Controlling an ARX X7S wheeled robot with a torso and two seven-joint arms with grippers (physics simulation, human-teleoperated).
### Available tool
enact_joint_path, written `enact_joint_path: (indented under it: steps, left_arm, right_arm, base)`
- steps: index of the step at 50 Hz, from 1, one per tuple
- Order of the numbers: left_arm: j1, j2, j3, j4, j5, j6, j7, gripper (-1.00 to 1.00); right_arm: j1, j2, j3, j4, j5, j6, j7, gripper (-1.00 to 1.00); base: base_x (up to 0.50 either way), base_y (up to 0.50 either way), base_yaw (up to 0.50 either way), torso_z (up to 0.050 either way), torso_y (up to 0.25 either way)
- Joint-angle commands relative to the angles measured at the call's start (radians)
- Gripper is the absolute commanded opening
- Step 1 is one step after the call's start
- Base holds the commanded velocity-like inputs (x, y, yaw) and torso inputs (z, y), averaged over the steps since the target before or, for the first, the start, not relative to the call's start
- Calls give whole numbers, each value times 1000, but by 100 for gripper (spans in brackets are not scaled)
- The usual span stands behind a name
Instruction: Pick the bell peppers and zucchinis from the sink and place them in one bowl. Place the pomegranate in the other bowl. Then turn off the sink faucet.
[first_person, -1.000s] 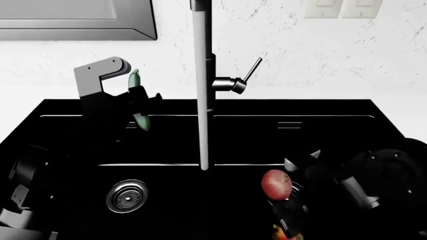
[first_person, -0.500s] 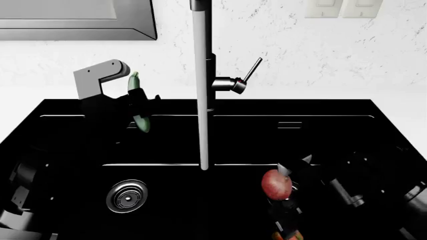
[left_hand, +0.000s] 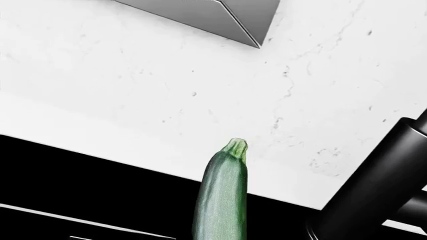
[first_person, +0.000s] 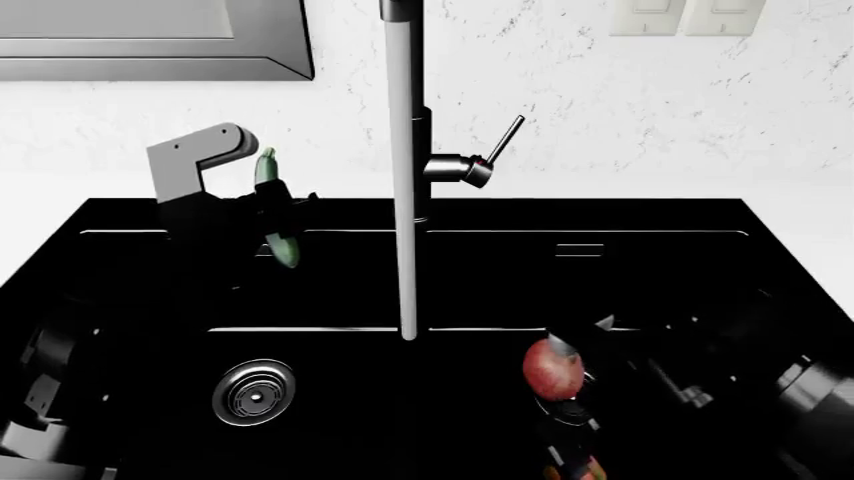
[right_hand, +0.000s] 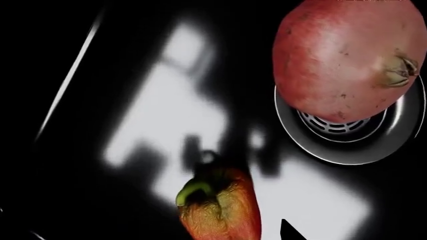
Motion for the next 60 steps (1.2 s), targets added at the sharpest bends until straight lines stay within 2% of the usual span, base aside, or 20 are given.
enact_joint_path:
  steps: [1, 29, 58, 59, 60]
  left_arm:
    - [-2, -2, -5, -1, -7, 7, -3, -100]
    - [9, -3, -6, -5, -10, 17, 2, -100]
    - [11, -3, -5, -18, -10, 25, 3, -100]
    - [11, -4, -6, -18, -11, 25, 3, -100]
    - [12, -5, -6, -17, -11, 25, 2, -100]
  right_arm:
    - [8, -41, -51, 62, -51, -30, -66, 100]
    - [-52, -77, -97, 146, -86, -85, -115, 100]
    - [-100, -165, -179, 319, -167, -179, -253, 100]
    - [-101, -167, -184, 320, -170, -176, -254, -100]
    - [-100, -168, -189, 320, -172, -171, -255, -100]
  base:
    - [0, 0, 0, 0, 0]
    - [0, 0, 0, 0, 0]
    - [0, 0, 0, 0, 0]
    - [0, 0, 0, 0, 0]
    - [0, 0, 0, 0, 0]
